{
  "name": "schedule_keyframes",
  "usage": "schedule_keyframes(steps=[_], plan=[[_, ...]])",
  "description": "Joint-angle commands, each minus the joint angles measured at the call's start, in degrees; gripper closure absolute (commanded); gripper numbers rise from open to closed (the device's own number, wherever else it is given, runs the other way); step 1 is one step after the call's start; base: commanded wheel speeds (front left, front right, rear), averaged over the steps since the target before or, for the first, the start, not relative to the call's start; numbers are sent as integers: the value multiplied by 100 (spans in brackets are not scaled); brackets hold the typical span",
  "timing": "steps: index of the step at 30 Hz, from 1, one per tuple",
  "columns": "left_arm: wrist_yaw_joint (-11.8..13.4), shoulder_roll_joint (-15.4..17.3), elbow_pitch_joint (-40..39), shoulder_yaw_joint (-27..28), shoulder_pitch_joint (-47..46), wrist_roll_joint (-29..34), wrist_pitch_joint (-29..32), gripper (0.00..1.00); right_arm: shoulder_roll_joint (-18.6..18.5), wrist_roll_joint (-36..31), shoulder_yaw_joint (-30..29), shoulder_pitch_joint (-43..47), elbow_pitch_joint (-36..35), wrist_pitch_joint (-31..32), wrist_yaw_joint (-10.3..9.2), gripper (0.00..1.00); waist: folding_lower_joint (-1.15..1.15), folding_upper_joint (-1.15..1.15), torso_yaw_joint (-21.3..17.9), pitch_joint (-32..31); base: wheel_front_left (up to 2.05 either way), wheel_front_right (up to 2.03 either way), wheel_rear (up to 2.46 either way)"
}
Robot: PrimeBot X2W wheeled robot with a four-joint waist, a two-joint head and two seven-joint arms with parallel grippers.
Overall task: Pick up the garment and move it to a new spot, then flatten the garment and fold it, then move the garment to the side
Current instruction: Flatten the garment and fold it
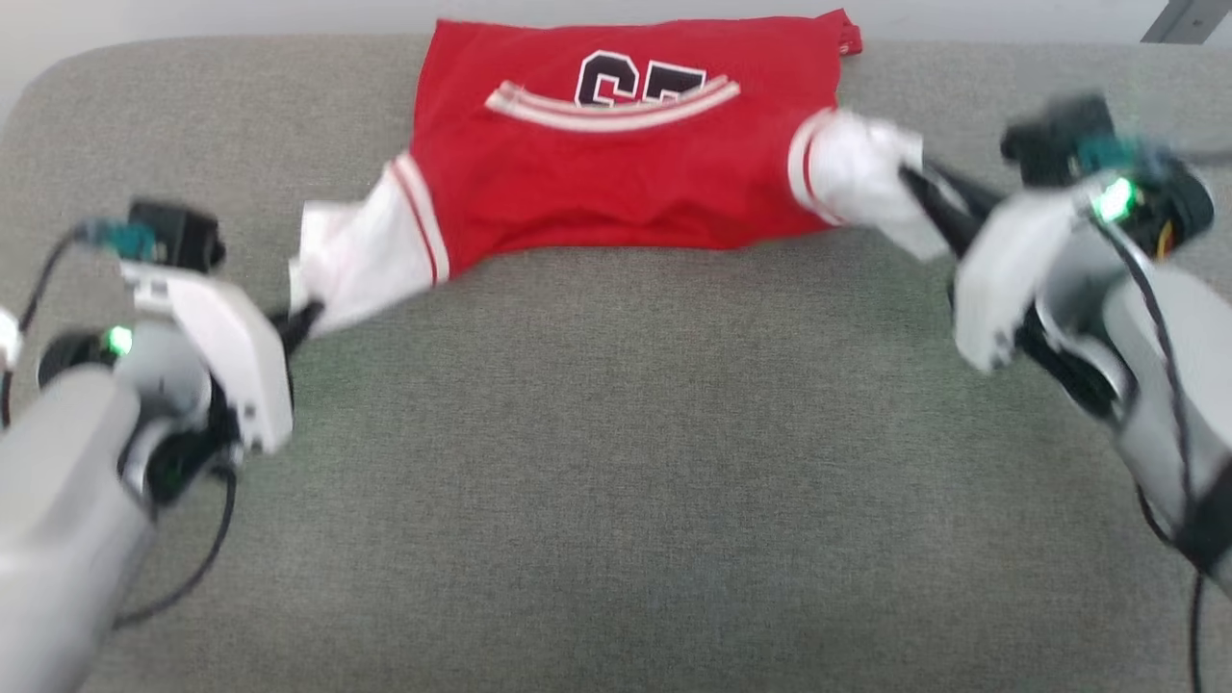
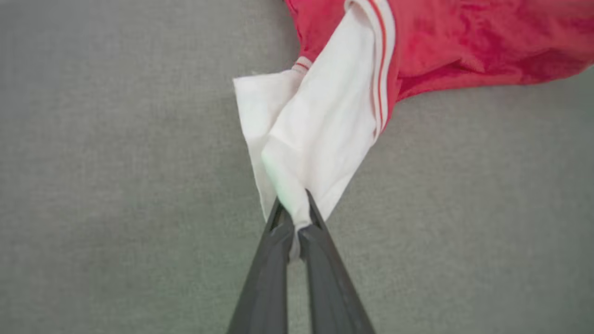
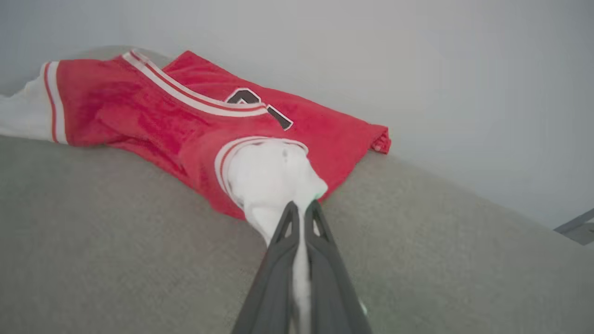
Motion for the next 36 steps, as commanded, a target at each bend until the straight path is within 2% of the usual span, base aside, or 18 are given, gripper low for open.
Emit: schedule_keyframes(steps=[1, 8, 13, 16, 27, 30, 35, 36], plan=[[129, 142, -240, 21, 333, -113, 16, 100, -230, 93, -6, 291, -319, 49, -6, 100, 0, 0, -2, -16, 0, 0, 0], [994, 829, -1459, 63, 1658, -227, 17, 100, -1141, 77, -190, 1660, -1842, 502, -5, 100, 0, 0, -26, -12, 0, 0, 0], [1536, 1088, -1979, 80, 2325, -237, -136, 100, -1303, 312, -456, 2696, -2452, 1054, -4, 100, 0, 0, -30, -18, 0, 0, 0], [1742, 1164, -2211, 89, 2663, -283, -247, 100, -1461, 454, -560, 3254, -2817, 1508, -5, 100, 0, 0, -25, -50, 0, 0, 0], [2147, 1410, -2871, 51, 3663, -592, -304, 100, -1769, 743, -1096, 4840, -3816, 2726, -4, 100, 0, 0, -24, -123, 0, 0, 0], [2272, 1418, -3004, 8, 3897, -671, -268, 100, -1667, 694, -1309, 5191, -3918, 2908, -4, 100, 0, 0, -3, -94, 0, 0, 0], [2353, 1261, -3027, -22, 4053, -755, -345, 100, -1260, 484, -1596, 5554, -3743, 3108, -4, 100, 0, 0, 45, -40, 0, 0, 0], [2340, 1234, -3029, -23, 4034, -738, -373, 100, -1199, 353, -1676, 5549, -3728, 3110, -5, 75, 0, 0, 50, -29, 0, 0, 0]])
